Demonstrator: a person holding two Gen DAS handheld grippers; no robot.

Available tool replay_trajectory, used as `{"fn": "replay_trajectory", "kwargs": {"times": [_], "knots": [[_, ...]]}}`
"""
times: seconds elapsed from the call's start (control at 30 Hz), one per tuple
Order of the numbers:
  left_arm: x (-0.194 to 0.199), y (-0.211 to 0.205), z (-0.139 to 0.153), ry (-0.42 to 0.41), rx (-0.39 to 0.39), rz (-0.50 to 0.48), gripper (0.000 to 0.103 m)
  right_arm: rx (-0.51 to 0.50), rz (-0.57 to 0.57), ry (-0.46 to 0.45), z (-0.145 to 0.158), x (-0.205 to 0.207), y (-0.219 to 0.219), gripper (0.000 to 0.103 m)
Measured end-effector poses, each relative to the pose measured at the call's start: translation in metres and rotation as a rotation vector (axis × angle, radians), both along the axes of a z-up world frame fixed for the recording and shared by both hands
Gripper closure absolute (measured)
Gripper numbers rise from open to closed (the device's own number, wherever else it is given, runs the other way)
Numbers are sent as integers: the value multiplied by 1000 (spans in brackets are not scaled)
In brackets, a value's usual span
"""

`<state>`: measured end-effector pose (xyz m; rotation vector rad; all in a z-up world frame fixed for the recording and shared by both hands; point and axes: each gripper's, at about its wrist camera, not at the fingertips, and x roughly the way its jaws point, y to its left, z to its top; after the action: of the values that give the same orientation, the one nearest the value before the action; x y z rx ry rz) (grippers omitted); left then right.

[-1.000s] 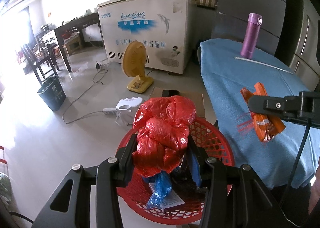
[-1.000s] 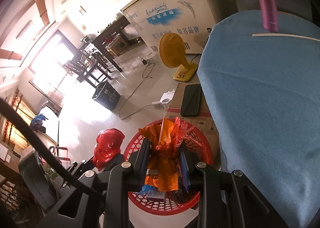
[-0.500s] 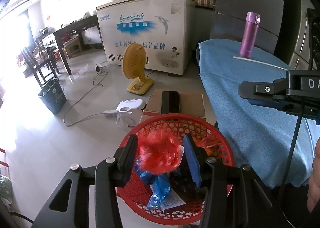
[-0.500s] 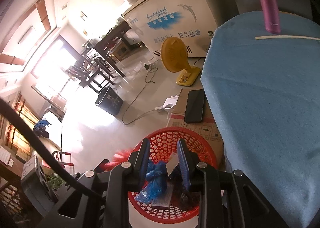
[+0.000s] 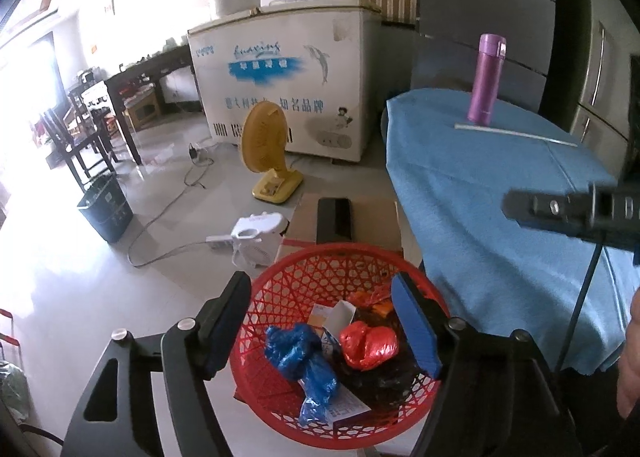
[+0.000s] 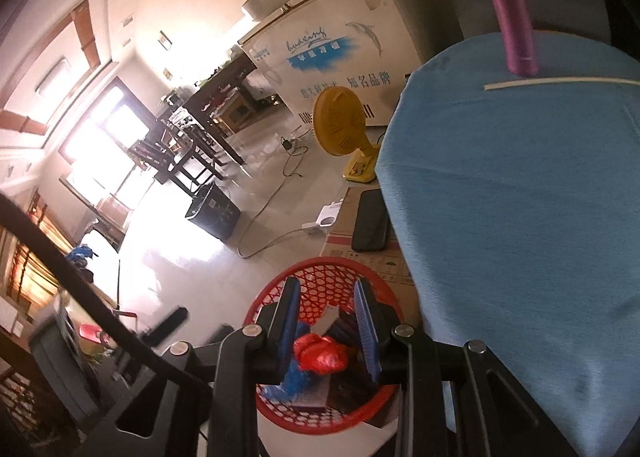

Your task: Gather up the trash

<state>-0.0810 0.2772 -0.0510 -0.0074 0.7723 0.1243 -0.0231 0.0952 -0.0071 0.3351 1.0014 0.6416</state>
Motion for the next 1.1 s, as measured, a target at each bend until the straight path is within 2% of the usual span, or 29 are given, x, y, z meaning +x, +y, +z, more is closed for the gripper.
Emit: {"fn": "replay_trajectory", "kwargs": {"times": [0.13,0.2,0.23,0.27,0.3,0.37,0.53,0.67,0.8,1.1], "knots": [[-6,-15,25,-50,34,-6,26,-36,-9,-43,11,-9,-21,70],[-12,-27,40,-86,55,-22,24,-46,-20,-68,16,-14,-35,64],[-14,-33,47,-102,63,-31,23,-56,-33,-87,20,-19,-45,59],[-16,-38,53,-115,70,-42,23,-60,-47,-104,24,-23,-54,39],[-19,-48,61,-134,82,-59,22,-55,-66,-132,28,-28,-65,32],[-23,-65,72,-162,100,-84,12,-66,-102,-186,37,-37,-85,32],[-28,-106,97,-211,86,-155,11,-140,-209,-284,63,-59,-134,32],[-26,-139,111,-223,82,-204,11,-252,-315,-345,82,-72,-168,32],[-20,-173,122,-224,89,-241,11,-320,-376,-358,97,-80,-195,32],[-13,-236,134,-218,89,-310,11,-351,-494,-371,111,-91,-257,32]]}}
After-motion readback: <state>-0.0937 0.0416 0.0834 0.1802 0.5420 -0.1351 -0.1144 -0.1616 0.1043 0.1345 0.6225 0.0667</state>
